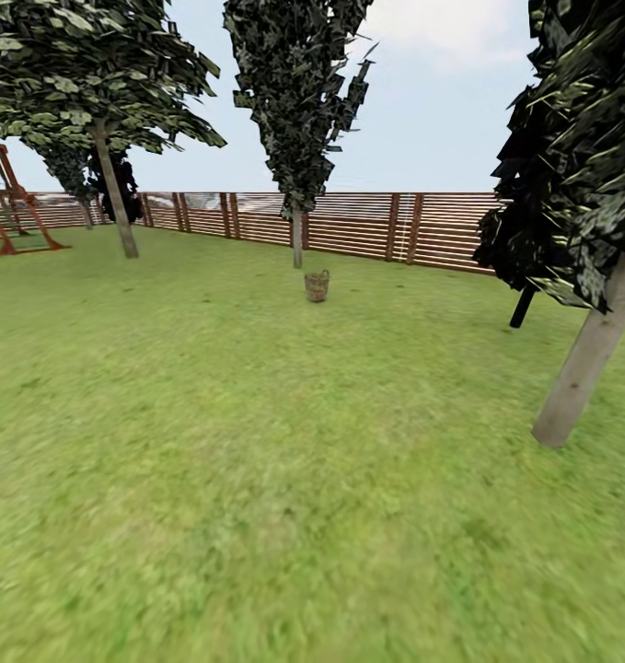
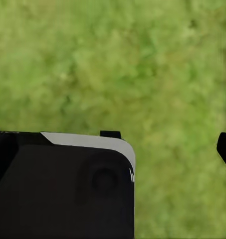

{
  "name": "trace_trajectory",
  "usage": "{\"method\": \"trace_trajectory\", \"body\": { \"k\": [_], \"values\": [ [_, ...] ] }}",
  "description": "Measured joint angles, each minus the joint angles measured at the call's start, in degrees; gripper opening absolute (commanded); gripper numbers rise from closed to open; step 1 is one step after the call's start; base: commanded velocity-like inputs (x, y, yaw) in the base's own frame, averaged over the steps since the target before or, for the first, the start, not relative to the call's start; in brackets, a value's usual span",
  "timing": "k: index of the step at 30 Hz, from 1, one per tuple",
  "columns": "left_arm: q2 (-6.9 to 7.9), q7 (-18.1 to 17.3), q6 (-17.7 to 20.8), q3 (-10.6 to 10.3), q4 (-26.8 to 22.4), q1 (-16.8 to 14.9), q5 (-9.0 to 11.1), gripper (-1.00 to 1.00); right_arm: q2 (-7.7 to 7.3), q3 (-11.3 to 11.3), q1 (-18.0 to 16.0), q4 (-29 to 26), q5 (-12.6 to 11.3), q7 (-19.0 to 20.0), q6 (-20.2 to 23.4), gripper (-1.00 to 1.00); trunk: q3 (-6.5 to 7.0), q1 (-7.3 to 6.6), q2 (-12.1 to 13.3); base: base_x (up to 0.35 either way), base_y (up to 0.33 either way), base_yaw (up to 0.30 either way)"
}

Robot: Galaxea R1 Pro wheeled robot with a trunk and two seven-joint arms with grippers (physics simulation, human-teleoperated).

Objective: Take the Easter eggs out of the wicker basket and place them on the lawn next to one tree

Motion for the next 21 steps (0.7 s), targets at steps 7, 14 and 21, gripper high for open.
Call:
{"method": "trace_trajectory", "body": {
  "k": [7,14,21],
  "values": [
    [-0.01,0.00,0.02,-0.04,0.00,0.00,0.00,1.00,0.00,-0.09,0.00,0.00,0.00,-0.01,-0.01,1.00,0.00,0.00,0.00,0.297,-0.206,0.000],
    [-0.06,0.00,0.04,-0.03,0.00,0.00,0.00,1.00,0.00,-0.06,0.00,0.00,0.00,-0.01,-0.01,1.00,0.00,0.00,0.00,0.297,-0.206,0.000],
    [-0.04,0.00,0.01,-0.01,0.00,0.00,0.00,1.00,0.00,-0.04,0.00,0.00,0.00,0.00,0.00,1.00,0.00,0.00,0.00,0.297,-0.206,0.000]
  ]
}}
